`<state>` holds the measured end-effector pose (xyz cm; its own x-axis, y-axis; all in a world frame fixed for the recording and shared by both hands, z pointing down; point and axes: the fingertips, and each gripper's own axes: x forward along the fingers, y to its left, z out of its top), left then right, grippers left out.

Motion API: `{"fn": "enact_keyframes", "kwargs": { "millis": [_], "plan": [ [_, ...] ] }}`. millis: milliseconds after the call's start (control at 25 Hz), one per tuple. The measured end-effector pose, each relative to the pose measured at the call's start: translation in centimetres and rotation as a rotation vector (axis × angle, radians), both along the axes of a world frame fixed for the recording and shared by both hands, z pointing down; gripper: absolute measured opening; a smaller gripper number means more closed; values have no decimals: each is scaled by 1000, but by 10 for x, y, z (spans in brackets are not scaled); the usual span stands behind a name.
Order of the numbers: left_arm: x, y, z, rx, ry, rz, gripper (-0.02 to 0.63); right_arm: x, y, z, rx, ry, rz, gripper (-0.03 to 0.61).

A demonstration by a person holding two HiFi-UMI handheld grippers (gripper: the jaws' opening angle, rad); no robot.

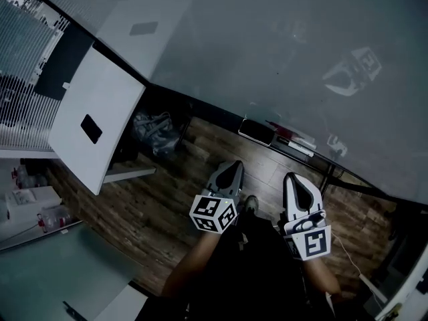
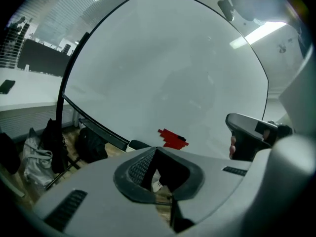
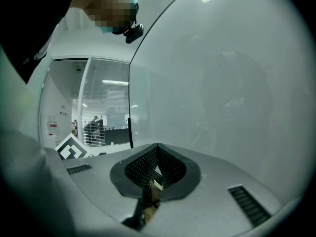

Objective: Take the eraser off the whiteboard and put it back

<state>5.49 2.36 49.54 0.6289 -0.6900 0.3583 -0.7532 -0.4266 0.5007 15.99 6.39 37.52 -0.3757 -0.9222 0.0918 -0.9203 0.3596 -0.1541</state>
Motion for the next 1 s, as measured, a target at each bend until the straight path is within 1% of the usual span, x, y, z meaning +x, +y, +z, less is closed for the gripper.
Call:
{"fn": "enact_keyframes", "kwargs": {
  "millis": [200,320,520,680,800,880,1000],
  "plan": [
    [2,-13,22,-87,118,-40,5,5,-4,12,-41,2,26,15],
    [4,-19,32,-115,148,-56,5,5,-8,13,-44,0,36,15],
    [9,-25,48,-150,173,-70,5,4,-12,21,-64,-2,33,15],
    [13,-29,63,-196,214,-81,5,4,-17,26,-74,-3,30,15],
    [15,-33,70,-231,262,-96,5,4,-20,29,-80,3,27,15],
    [18,-37,73,-257,308,-103,6,4,-22,31,-85,4,28,15],
    [23,-43,77,-286,363,-98,9,5,-26,33,-89,5,26,15]
  ]
}}
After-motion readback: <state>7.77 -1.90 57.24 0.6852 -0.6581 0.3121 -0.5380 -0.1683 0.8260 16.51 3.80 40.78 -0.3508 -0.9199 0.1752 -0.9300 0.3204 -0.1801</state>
